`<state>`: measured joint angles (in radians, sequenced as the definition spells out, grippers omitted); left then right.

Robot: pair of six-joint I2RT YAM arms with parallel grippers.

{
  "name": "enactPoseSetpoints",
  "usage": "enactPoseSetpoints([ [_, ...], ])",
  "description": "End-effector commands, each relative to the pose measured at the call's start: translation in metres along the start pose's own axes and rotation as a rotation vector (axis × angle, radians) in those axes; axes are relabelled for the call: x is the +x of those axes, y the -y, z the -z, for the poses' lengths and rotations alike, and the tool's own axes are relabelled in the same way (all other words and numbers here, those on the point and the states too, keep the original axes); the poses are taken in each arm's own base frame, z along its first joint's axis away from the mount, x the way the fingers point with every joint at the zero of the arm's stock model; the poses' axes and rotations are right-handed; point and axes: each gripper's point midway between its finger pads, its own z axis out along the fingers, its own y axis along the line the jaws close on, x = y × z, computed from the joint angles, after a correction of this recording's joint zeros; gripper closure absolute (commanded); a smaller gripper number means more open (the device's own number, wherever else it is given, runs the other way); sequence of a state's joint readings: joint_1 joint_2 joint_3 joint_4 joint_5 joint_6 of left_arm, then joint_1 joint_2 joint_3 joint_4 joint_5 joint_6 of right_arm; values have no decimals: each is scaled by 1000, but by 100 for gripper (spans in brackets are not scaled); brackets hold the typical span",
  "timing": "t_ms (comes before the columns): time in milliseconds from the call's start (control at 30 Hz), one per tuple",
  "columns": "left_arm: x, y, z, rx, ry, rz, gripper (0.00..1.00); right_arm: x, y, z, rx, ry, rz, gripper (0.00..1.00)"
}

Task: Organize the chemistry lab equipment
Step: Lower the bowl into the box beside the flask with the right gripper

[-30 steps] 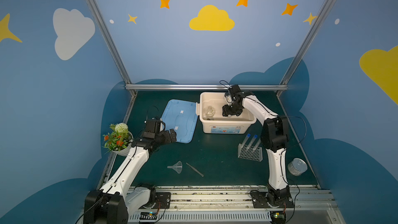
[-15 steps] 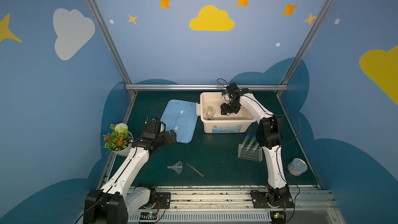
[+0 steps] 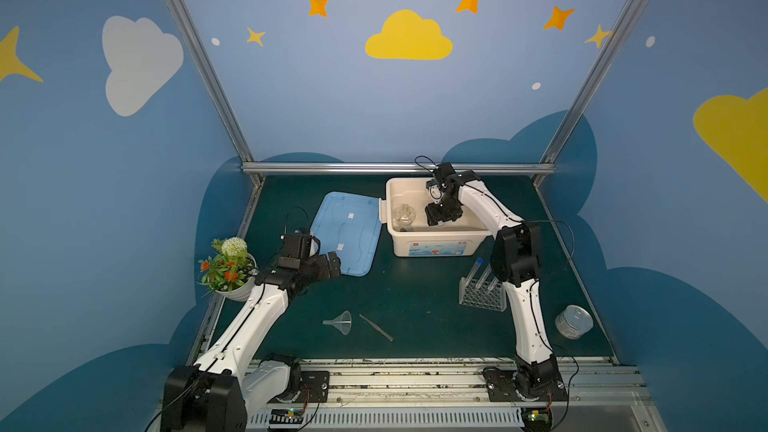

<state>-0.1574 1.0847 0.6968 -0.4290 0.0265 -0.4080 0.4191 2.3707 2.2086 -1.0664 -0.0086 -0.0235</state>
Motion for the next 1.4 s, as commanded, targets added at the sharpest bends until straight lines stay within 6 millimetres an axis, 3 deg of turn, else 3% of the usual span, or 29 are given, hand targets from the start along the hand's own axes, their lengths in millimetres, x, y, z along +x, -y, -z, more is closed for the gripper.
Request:
enactPoseSetpoints([
  [0, 4, -1, 1, -5, -4, -10, 0, 7, -1, -7, 6, -49, -3, 54],
  [367, 4, 0, 1, 0, -4, -11, 0, 14, -5, -13, 8, -94, -2, 52],
  [533, 5, -1, 2, -3, -2, -13, 0, 15, -6, -15, 3, -99, -6, 44],
  [1200, 5, 1, 3, 0, 1, -16, 0, 21, -8, -20, -13, -125, -13, 40],
  [1367, 5, 1, 4, 2, 1, -15, 0, 20, -6, -20, -5, -122, -18, 34],
])
